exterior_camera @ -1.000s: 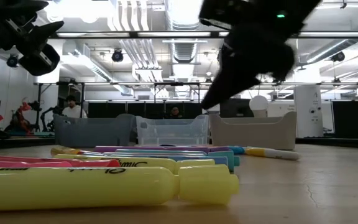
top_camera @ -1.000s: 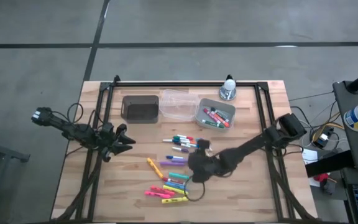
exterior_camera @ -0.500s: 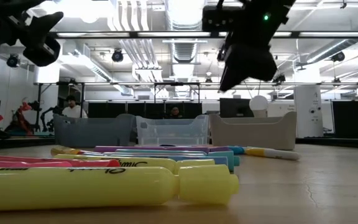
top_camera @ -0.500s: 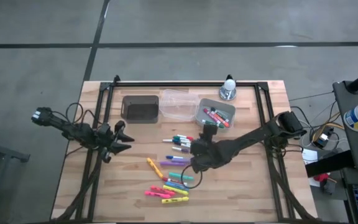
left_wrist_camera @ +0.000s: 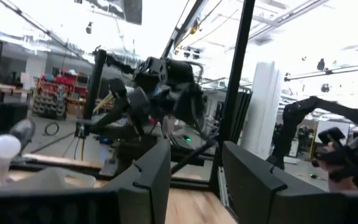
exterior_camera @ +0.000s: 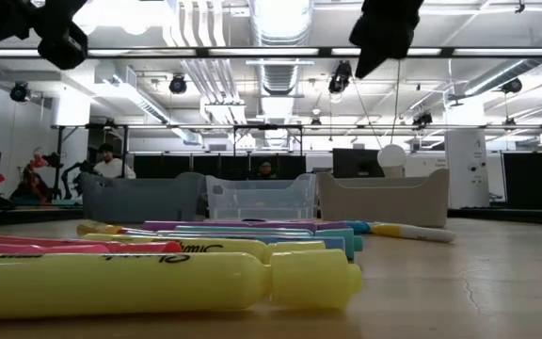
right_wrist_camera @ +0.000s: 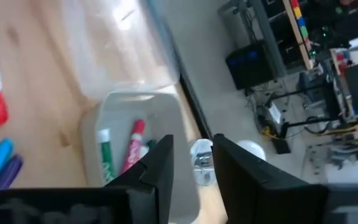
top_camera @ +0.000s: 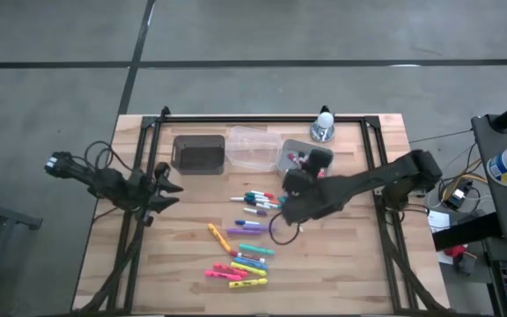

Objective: Pick & Place Markers
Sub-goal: Put the light blue highlighter into the transparent bin

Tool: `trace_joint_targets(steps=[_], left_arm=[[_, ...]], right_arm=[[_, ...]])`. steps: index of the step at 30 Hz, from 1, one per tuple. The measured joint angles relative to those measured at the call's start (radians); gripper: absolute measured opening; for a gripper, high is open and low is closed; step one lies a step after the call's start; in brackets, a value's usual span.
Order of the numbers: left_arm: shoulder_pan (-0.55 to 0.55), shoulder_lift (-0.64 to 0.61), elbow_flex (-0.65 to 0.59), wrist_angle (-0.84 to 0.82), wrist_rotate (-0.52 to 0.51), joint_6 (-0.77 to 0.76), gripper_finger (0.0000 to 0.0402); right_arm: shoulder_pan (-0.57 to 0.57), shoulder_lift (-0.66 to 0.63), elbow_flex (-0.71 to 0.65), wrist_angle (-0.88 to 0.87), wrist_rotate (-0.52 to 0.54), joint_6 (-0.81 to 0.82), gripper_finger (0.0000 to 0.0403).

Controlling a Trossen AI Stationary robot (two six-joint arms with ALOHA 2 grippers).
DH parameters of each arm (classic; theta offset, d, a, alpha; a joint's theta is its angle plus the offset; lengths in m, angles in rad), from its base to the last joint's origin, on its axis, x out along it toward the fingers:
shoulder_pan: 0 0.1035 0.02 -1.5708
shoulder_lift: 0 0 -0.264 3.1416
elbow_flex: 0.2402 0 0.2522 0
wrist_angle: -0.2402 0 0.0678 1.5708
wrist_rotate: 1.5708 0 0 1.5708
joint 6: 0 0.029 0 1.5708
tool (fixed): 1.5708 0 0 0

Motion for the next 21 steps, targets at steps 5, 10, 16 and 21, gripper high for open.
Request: trace_joint_targets(steps=[5,10,16,21], left_arm=[[0.000,0.000,0.023,-0.001,-0.057,0.099,0.0140],[0.000,0.000,0.030,-0.005,-0.145,0.111,0.0140],[0.000,0.000,0.024,-0.083,-0.145,0.069,0.0140],[0.000,0.003,0.021,-0.176,-0.145,0.012,0.0140]], right_arm=[[-0.045,-0.089,-0.038,0.154,-0.057,-0.105,0.0098],[-0.076,-0.123,-0.142,0.552,-0.483,-0.417,0.0098],[-0.085,-0.113,-0.276,0.805,-0.686,-0.490,0.0098],[-0.083,-0.065,-0.385,1.030,-0.813,-0.442,0.0098]])
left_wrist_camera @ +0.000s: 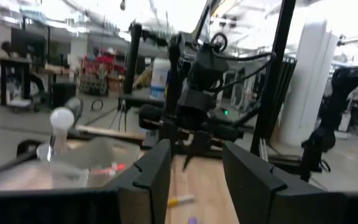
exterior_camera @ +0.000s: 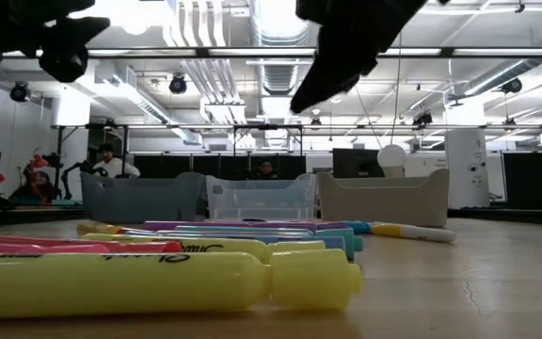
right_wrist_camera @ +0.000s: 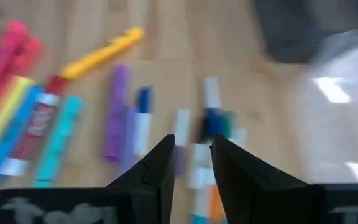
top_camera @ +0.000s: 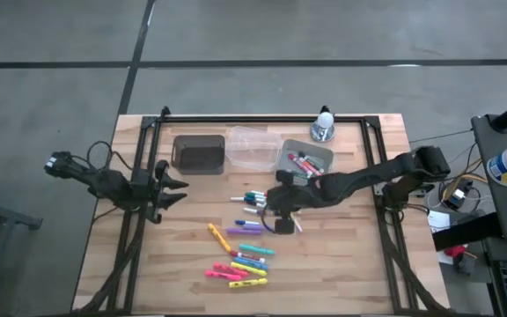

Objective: Pick & Place Markers
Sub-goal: Put the light blue highlighter into the transparent bin

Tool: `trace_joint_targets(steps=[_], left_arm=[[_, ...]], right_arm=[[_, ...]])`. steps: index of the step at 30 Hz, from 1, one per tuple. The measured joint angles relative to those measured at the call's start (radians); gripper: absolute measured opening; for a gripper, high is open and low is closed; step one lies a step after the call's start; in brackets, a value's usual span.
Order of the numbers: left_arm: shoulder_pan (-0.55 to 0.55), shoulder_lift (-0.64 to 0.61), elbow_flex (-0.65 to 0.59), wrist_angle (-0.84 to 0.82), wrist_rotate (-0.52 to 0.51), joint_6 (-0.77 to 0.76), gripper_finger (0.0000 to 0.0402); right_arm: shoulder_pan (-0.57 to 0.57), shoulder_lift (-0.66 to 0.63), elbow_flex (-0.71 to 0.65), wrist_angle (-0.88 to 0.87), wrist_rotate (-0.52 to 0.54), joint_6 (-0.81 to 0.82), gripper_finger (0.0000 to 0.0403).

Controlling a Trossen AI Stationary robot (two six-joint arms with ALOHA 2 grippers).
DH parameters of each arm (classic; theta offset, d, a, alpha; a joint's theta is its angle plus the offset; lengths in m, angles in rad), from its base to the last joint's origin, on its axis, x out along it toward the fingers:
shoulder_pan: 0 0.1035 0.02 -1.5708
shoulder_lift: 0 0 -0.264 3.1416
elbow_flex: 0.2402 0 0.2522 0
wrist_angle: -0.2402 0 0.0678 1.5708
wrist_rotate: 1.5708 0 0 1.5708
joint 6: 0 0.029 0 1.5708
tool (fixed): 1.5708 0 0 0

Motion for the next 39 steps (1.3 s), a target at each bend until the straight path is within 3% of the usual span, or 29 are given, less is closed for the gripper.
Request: trace_joint_targets(steps=[5,10,15,21,39], left_arm=[[0.000,0.014,-0.006,-0.014,-0.009,-0.051,0.0140],[0.000,0.027,-0.013,-0.035,0.020,-0.137,0.0140],[0.000,0.038,-0.014,-0.149,0.104,-0.158,0.0140],[0.000,0.084,-0.014,-0.190,0.159,-0.294,0.0140],[0.000,0.124,-0.009,-0.187,0.158,-0.284,0.0140]], right_arm=[[0.037,0.091,-0.034,0.148,-0.065,0.062,0.0098],[0.064,0.205,0.063,0.173,-0.060,0.107,0.0098],[0.089,0.290,0.171,0.009,-0.060,0.126,0.0098],[0.123,0.359,0.251,-0.057,-0.060,0.148,0.0098],[0.211,0.379,0.242,-0.131,-0.113,0.313,0.0098]])
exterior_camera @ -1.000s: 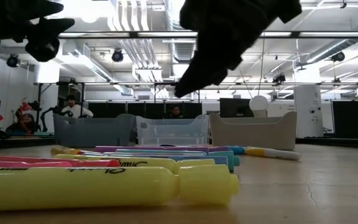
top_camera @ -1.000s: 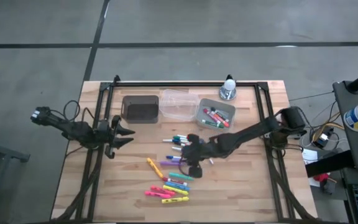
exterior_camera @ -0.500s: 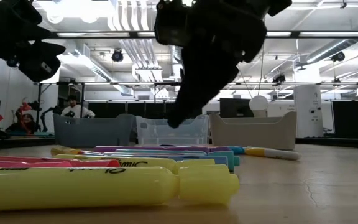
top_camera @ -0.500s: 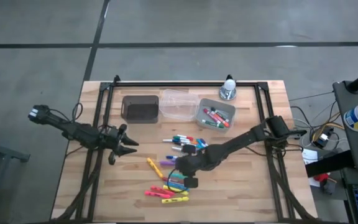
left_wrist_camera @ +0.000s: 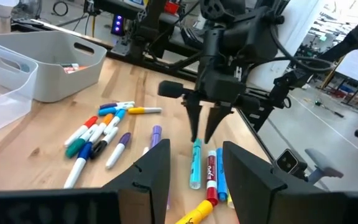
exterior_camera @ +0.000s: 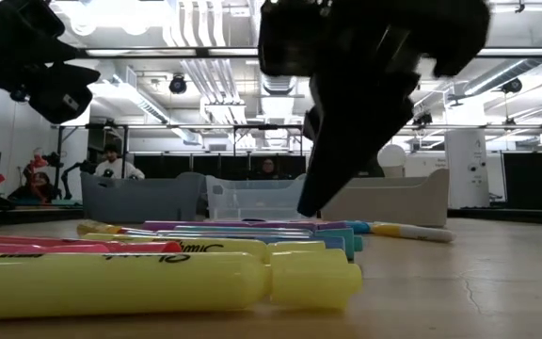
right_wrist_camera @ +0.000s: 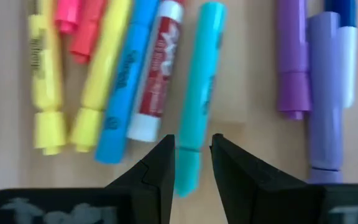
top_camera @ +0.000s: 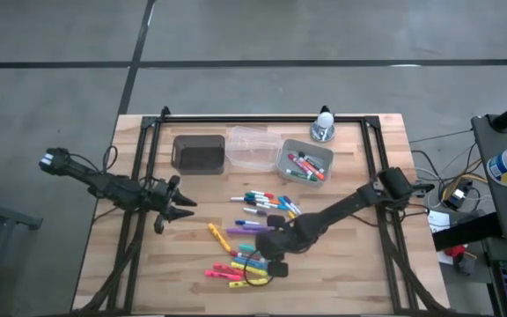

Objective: Pick & Place Markers
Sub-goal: Put the light blue highlighter into the transparent bin

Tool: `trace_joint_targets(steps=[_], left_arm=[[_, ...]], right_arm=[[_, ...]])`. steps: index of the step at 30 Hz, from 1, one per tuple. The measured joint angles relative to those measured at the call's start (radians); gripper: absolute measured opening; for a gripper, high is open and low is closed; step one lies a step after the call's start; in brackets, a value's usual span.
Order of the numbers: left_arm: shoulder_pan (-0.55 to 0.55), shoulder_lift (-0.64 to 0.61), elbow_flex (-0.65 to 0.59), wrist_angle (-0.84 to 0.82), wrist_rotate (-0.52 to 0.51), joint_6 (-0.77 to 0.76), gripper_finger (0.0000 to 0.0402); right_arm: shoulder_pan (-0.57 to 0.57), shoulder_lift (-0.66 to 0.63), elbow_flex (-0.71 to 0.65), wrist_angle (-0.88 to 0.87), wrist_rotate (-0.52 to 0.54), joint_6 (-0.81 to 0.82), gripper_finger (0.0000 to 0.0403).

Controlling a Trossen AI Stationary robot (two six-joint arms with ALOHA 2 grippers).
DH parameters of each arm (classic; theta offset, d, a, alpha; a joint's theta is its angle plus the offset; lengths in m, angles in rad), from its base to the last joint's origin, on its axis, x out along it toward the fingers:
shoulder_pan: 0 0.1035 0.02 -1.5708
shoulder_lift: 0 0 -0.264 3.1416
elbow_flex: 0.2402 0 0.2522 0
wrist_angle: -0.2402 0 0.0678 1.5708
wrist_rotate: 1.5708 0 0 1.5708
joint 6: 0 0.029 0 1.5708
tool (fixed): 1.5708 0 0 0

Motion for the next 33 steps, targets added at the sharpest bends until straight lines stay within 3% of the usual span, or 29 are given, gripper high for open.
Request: trace_joint_targets(steps=[22,33], left_arm=[[0.000,0.000,0.000,0.015,0.000,-0.042,0.0140],[0.000,0.000,0.000,0.015,0.000,-0.043,0.0140]], right_arm=[[0.018,0.080,-0.007,0.003,0.075,0.015,0.0097],[-0.009,0.064,-0.011,-0.019,0.146,-0.023,0.0057]])
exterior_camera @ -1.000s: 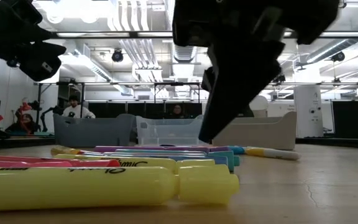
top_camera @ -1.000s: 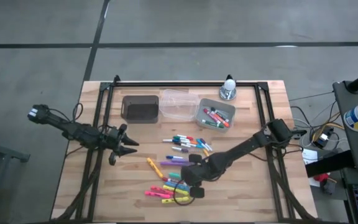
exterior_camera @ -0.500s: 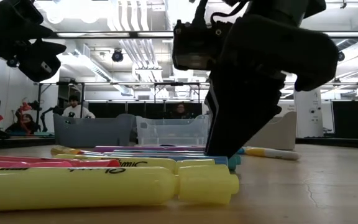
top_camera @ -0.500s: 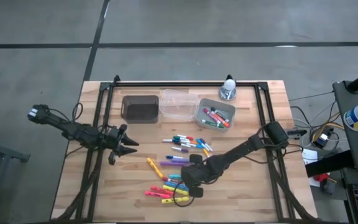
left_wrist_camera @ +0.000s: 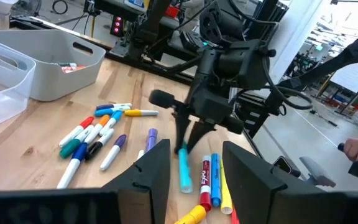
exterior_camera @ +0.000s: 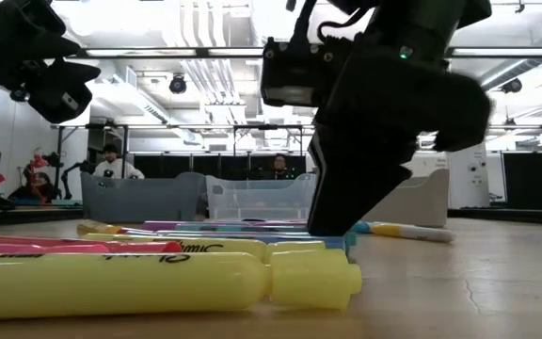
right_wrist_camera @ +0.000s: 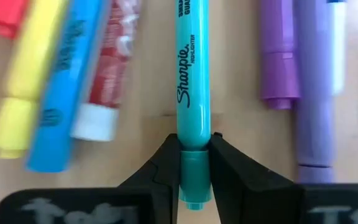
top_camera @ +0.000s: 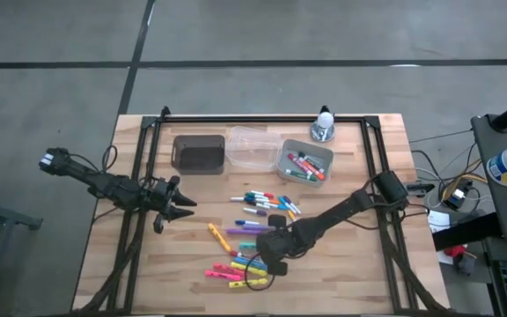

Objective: Pick & Place Markers
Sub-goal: Put the light blue highlighter into the transparent bin

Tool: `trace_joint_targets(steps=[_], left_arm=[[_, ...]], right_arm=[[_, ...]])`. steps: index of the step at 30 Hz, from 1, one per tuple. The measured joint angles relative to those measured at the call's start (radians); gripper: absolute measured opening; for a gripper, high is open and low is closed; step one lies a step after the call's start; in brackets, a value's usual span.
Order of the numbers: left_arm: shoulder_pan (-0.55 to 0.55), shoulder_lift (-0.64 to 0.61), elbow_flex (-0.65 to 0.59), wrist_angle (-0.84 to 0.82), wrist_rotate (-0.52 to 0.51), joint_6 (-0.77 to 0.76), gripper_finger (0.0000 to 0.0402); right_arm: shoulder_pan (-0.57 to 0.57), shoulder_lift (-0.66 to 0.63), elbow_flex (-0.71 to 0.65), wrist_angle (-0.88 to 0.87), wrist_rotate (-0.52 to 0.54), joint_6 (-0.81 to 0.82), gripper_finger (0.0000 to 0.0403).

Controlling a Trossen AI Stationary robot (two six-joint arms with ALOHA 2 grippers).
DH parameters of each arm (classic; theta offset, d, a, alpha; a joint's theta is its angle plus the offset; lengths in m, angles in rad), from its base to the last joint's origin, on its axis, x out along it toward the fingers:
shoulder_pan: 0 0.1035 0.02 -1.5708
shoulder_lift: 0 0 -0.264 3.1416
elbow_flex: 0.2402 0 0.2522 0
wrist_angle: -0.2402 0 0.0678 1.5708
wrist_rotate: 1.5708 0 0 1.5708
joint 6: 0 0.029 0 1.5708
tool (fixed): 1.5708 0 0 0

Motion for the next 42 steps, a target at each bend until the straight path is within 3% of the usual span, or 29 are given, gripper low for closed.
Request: trace_joint_targets(steps=[9,17,23,33,42], left_arm=[[0.000,0.000,0.000,0.001,-0.003,0.003,0.0140],[0.000,0.000,-0.001,0.001,-0.004,0.003,0.0140],[0.000,0.000,-0.002,0.000,-0.004,0.003,0.0140],[0.000,0.000,-0.003,0.000,-0.004,0.003,0.0140],[0.000,0.000,-0.004,0.000,-0.004,0.006,0.0140]], right_arm=[[-0.041,-0.149,-0.002,-0.148,0.152,-0.035,0.0059],[-0.119,-0.296,-0.001,-0.149,0.201,-0.161,0.0059],[-0.225,-0.365,-0.001,-0.138,0.204,-0.256,0.0059],[-0.428,-0.363,-0.001,-0.100,0.202,-0.416,0.0059],[-0.579,-0.363,0.000,0.026,0.097,-0.510,0.0059]])
